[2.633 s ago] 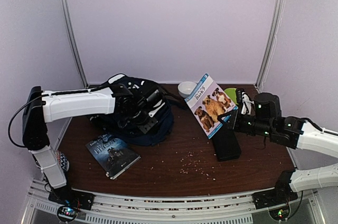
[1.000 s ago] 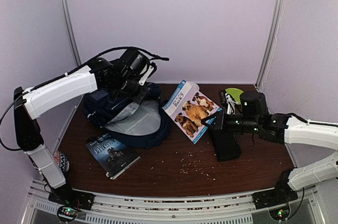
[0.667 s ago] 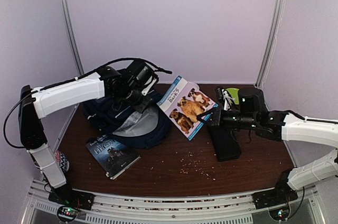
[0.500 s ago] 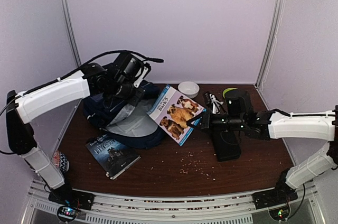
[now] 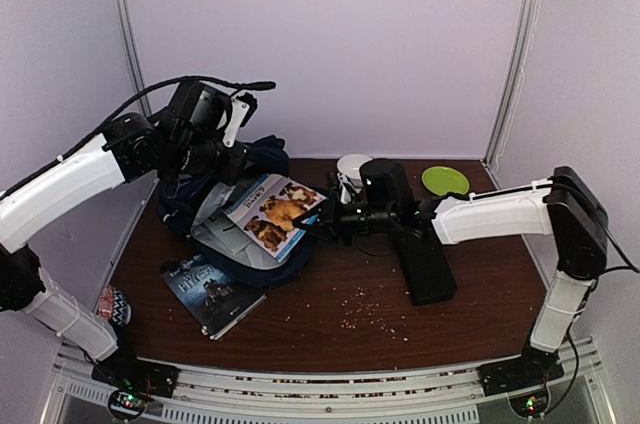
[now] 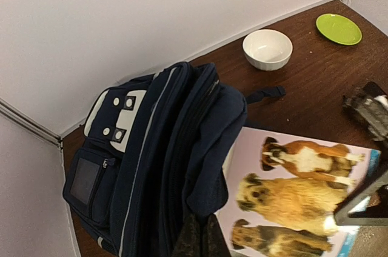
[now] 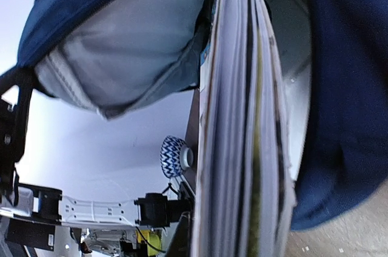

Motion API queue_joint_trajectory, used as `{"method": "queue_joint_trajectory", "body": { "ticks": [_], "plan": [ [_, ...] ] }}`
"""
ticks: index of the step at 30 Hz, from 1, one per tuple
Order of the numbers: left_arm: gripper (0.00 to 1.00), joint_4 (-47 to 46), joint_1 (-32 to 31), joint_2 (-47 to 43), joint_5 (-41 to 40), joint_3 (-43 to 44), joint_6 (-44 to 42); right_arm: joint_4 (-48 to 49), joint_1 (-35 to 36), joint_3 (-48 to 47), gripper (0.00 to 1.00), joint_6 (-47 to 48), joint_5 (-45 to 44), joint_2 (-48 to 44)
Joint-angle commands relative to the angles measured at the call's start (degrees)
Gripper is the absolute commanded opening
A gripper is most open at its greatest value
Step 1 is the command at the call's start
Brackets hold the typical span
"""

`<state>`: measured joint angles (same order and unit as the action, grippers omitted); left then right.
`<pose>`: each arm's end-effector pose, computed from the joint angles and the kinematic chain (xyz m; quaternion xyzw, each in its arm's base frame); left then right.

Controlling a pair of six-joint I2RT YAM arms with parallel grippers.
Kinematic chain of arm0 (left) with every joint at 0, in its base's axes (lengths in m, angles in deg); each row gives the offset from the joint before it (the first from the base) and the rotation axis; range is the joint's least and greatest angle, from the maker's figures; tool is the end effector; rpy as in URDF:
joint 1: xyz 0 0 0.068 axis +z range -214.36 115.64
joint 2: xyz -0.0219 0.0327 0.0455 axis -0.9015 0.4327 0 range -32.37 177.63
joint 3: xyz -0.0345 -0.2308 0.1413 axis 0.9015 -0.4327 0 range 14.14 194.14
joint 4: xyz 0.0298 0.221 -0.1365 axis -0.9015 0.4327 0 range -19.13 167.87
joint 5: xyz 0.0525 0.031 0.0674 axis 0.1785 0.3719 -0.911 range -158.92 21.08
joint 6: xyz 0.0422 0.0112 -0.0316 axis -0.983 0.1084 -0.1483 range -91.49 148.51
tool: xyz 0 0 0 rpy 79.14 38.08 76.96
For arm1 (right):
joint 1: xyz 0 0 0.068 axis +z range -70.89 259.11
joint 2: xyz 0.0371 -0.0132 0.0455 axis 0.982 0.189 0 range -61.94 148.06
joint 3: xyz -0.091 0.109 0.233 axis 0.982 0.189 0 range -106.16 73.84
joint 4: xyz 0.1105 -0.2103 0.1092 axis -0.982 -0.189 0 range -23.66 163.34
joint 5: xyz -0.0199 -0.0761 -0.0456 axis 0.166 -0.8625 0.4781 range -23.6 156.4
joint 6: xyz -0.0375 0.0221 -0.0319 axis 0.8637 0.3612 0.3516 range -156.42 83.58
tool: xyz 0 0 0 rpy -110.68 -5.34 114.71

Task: Pack the student bag
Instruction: Place the book in the student bag.

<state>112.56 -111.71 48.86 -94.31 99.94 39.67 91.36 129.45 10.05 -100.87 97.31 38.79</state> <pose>0.2170 -0.2131 0.3897 0.1783 0.8607 -0.0406 0.4751 0.2411 0.3195 0.2397 -0.0574 0.7973 0.5888 0.1192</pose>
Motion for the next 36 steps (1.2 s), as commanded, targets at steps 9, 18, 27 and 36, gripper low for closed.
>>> {"method": "queue_joint_trajectory", "body": {
  "ticks": [9, 18, 27, 36],
  "plan": [
    [0.0, -12.9, -0.7, -2.7, 6.9, -0.7, 3.6, -4.2, 1.9, -28.5, 0.0, -7.2, -5.0, 25.6],
    [0.0, -14.0, -0.6, -3.1, 7.2, -2.8, 4.2, -9.9, 2.5, -49.2, 0.45, -7.2, -4.1, 39.2],
    [0.0, -13.6, -0.6, -1.9, 4.1, -3.6, 4.0, -6.2, 1.8, -30.6, 0.95, -3.2, -7.4, 23.2],
    [0.0, -13.1, -0.6, 0.0, 3.5, -2.6, 4.1, -9.8, 1.6, -15.8, 0.94, 2.1, -11.0, 9.1]
  ]
}}
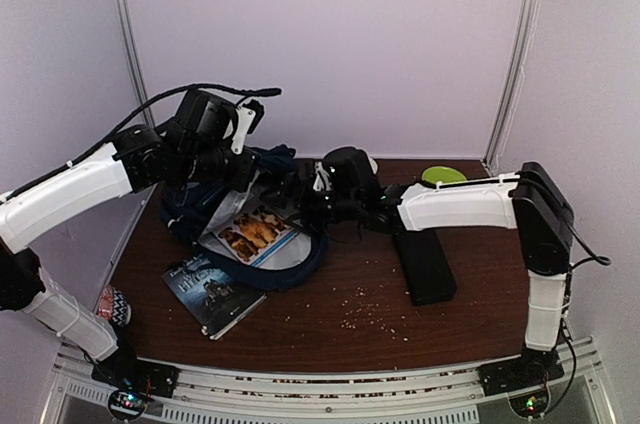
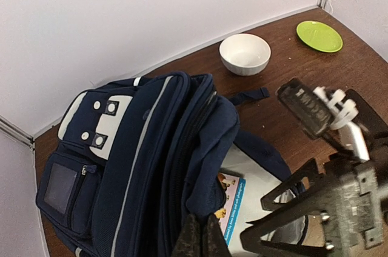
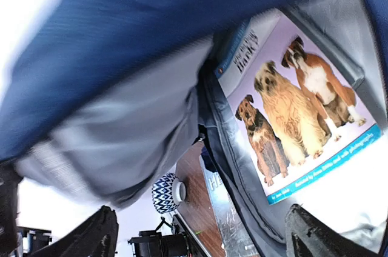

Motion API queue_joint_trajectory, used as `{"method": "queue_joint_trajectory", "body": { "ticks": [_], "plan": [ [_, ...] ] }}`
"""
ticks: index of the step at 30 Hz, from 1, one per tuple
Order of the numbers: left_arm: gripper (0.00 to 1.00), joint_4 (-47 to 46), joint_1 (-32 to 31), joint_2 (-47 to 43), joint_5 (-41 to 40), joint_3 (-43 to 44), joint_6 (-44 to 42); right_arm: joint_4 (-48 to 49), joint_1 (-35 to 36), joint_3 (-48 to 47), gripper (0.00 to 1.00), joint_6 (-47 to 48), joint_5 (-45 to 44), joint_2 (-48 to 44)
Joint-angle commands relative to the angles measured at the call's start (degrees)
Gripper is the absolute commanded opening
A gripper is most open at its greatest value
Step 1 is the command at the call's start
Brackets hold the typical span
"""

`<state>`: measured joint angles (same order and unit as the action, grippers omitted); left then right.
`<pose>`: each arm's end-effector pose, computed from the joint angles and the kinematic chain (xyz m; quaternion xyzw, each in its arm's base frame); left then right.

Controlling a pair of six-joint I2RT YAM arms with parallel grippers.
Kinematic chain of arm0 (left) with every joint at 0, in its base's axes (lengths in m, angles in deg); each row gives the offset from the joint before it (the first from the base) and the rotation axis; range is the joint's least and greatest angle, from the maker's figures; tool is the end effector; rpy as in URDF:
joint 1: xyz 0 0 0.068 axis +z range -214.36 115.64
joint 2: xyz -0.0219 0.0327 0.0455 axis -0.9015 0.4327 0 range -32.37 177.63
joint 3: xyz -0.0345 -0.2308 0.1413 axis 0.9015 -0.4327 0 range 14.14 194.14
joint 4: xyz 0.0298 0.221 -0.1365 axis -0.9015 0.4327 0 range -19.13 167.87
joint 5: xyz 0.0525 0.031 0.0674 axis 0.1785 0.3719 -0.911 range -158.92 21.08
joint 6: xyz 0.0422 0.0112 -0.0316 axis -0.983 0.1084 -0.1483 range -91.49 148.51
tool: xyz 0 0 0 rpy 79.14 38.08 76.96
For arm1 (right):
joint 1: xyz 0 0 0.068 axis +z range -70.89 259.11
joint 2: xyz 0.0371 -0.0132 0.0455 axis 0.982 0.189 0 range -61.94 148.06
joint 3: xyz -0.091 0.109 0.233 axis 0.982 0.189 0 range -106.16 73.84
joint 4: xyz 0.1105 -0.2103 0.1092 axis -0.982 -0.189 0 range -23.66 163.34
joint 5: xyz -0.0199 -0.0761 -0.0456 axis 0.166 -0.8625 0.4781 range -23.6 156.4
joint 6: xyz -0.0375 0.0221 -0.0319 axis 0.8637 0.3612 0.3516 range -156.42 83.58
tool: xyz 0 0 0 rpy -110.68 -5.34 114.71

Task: Pack the student bag
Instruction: Place the book in the student bag.

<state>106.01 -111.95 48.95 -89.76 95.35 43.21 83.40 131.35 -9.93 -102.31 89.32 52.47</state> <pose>0.2203 -0.2224 0.3721 0.1675 0.8612 -0.0964 0.4701 0.2771 0.3804 0.2431 -0.0166 0.8134 0.5627 0.1468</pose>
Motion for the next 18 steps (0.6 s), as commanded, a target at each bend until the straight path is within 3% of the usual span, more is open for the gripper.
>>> {"method": "queue_joint_trajectory", "body": {
  "ticks": [1, 10, 11, 14, 16, 18],
  "plan": [
    [0.0, -6.6, -0.4, 0.3, -1.0, 1.9, 0.7, -1.9, -0.3, 5.6, 0.93, 4.1, -3.9, -5.9],
    [0.0, -7.2, -0.3, 11.2, 1.7, 2.5, 2.0, 9.7, -1.3, 30.5, 0.92, 8.1, -12.3, -26.2],
    [0.08, -6.4, -0.3, 12.7, 2.4, 3.2, 2.4, 8.0, -1.4, 33.1, 0.92, 9.3, -14.5, -28.9],
    [0.6, -5.5, -0.5, 11.7, 4.0, 1.6, 5.8, 1.8, -1.4, 36.6, 0.92, 12.9, -17.9, -35.8],
    [0.85, -5.4, -0.6, 8.0, 3.0, -2.5, 10.7, -1.9, -1.3, 38.1, 0.92, 15.4, -18.9, -39.6],
    [0.94, -3.9, -0.8, 3.1, 1.7, -6.9, 16.0, -3.9, -0.9, 39.4, 0.92, 17.3, -19.3, -41.9]
  ]
}}
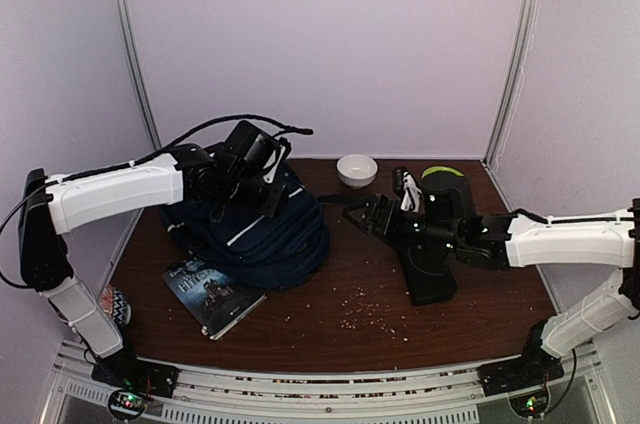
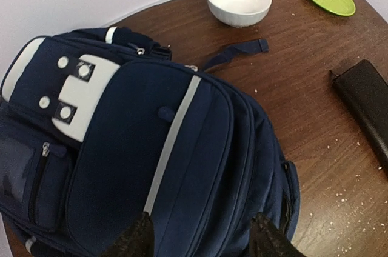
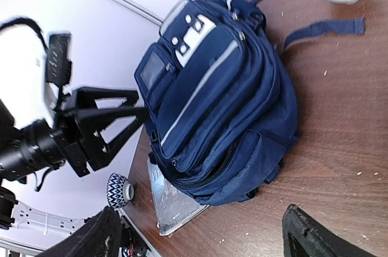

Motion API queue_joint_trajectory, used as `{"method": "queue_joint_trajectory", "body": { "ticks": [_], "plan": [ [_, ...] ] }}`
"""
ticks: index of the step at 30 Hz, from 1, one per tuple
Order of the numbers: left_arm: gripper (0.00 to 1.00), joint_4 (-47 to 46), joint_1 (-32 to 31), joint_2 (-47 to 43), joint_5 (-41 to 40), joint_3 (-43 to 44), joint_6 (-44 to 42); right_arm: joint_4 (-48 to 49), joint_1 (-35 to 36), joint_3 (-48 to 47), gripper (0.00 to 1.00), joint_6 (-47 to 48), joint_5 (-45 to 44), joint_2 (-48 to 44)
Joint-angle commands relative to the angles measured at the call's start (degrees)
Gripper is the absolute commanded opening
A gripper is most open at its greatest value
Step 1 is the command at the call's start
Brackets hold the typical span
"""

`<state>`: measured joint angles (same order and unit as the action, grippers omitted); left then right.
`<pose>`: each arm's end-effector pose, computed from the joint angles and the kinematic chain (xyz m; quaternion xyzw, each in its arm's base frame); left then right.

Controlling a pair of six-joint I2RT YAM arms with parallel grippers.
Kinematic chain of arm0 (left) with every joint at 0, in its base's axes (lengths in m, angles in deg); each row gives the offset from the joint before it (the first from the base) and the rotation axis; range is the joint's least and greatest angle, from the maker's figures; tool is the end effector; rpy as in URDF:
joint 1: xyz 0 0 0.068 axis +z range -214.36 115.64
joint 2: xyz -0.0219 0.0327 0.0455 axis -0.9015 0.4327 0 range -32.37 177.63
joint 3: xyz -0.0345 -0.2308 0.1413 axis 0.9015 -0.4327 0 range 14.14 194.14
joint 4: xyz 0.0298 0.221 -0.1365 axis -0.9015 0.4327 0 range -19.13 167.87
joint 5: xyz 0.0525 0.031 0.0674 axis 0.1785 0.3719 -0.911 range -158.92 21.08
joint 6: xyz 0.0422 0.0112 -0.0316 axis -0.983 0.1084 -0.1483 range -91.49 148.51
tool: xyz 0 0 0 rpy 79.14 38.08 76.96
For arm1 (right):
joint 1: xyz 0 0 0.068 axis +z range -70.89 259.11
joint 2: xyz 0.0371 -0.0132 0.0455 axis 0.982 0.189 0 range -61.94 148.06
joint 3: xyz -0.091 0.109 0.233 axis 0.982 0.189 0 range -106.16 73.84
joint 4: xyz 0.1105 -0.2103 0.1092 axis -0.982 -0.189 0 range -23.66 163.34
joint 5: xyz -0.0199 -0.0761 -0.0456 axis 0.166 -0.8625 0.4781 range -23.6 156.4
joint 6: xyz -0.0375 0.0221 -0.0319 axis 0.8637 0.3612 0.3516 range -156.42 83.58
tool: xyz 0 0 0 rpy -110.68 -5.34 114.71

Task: Pack the student bag
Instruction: Place the book in the student bag, then move the book to the center of the board.

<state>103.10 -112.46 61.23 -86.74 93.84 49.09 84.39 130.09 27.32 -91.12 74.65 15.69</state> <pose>0.2509 -0.2633 0.2986 0.1618 0.9039 -0.0896 0.3858 0.1891 0.2416 0.2587 -0.0147 0.8182 0.4912 0.2984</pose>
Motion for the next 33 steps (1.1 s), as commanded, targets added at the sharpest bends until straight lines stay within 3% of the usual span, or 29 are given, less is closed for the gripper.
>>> {"method": "queue_joint_trajectory", "body": {
  "ticks": [1, 8, 12, 18, 26, 33],
  "plan": [
    [0.97, -0.2, -0.7, -11.9, -2.3, -8.2, 13.1, -5.4, 0.8, 2.6, 0.92, 7.3, -4.5, -5.8],
    [0.98, 6.9, -3.0, -33.0, -7.2, -30.1, 36.5, -6.5, 10.5, -2.4, 0.89, 11.4, 0.6, 3.2],
    [0.98, 9.5, -0.1, -40.3, -7.6, -39.4, 41.8, -4.6, 15.8, -8.8, 0.86, 10.4, 3.6, 15.2],
    [0.98, 2.3, 13.1, -42.6, 2.2, -45.8, 38.9, -6.1, 19.7, -21.7, 0.81, 10.2, 4.8, 30.7],
    [0.96, -4.7, 31.1, -40.0, 12.5, -51.9, 41.4, -14.6, 19.7, -35.9, 0.74, 10.7, 1.7, 42.9],
    [0.96, -8.4, 37.7, -38.0, 13.2, -55.7, 44.9, -19.0, 18.3, -41.8, 0.73, 10.3, -1.9, 48.7]
  ]
}}
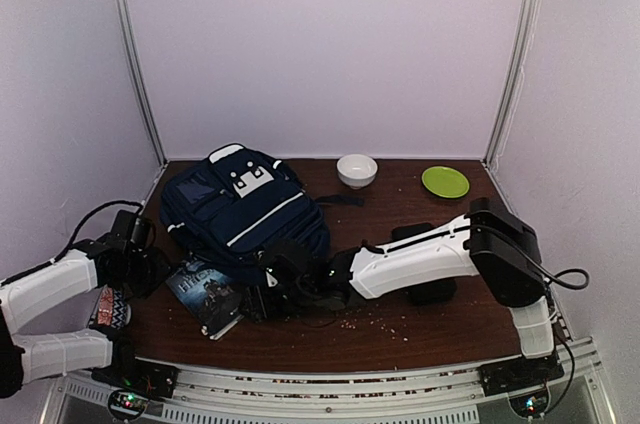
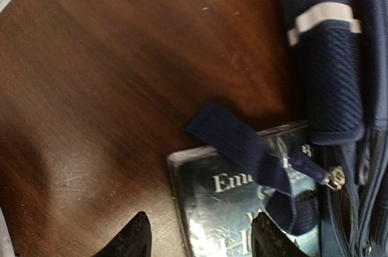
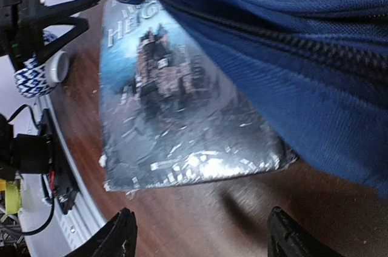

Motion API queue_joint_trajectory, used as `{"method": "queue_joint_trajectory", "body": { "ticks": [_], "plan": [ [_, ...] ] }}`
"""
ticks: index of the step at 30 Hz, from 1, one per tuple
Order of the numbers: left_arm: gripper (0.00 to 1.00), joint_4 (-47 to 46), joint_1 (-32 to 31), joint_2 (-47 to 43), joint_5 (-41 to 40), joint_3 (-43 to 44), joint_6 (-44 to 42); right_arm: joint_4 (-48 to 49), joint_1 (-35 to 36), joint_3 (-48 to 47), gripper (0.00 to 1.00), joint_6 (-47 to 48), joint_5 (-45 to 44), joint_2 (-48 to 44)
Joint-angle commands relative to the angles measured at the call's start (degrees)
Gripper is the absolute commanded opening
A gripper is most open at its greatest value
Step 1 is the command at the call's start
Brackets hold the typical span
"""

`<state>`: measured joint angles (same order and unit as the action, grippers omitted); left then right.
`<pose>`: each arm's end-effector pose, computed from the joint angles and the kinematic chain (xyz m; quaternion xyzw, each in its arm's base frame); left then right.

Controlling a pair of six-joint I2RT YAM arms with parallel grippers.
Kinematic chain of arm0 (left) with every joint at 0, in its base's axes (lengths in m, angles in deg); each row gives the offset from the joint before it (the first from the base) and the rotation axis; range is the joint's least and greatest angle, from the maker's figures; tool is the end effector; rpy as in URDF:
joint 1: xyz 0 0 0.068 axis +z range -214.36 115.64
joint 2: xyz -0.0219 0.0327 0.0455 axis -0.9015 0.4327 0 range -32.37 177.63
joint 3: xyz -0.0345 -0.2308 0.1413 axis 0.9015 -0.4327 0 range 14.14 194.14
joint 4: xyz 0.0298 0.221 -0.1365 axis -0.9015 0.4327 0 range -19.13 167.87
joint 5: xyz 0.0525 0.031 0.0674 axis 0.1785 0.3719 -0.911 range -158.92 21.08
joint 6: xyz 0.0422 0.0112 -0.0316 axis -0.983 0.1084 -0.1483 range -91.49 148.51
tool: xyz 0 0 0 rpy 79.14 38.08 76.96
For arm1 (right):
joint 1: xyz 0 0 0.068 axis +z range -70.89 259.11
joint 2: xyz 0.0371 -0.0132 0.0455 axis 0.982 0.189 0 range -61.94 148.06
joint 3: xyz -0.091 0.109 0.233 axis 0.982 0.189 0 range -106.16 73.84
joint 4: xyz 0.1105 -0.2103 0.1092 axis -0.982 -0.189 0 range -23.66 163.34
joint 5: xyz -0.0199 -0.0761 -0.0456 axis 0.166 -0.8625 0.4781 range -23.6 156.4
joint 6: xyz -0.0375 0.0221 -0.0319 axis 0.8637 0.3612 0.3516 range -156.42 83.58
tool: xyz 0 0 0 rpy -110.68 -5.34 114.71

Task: Pack the student bag
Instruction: Move the book to the center of the board.

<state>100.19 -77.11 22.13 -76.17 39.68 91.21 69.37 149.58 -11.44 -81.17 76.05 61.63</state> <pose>0.1644 -0.0326 0.1693 -0.4210 0.8630 -0.1188 0.2529 0.1535 0.4508 0.1554 -0.2360 0.8808 0.3817 0.1511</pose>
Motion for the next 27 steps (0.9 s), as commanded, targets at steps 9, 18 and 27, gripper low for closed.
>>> {"method": "queue_joint_trajectory", "body": {
  "ticks": [9, 18, 27],
  "plan": [
    [0.96, -10.9, 3.2, 6.4, 4.1, -4.4, 5.2, -8.0, -3.9, -11.9, 0.76, 2.1, -2.7, 8.1],
    [0.88, -18.9, 3.1, 10.3, 10.7, -7.7, 4.5, -10.7, -3.5, -16.5, 0.53, 4.7, 4.4, 10.6],
    [0.71, -19.9, -3.4, 5.6, 13.7, -12.4, 5.7, -5.6, -0.7, -1.9, 0.23, 3.4, 6.8, 0.5]
  ]
}}
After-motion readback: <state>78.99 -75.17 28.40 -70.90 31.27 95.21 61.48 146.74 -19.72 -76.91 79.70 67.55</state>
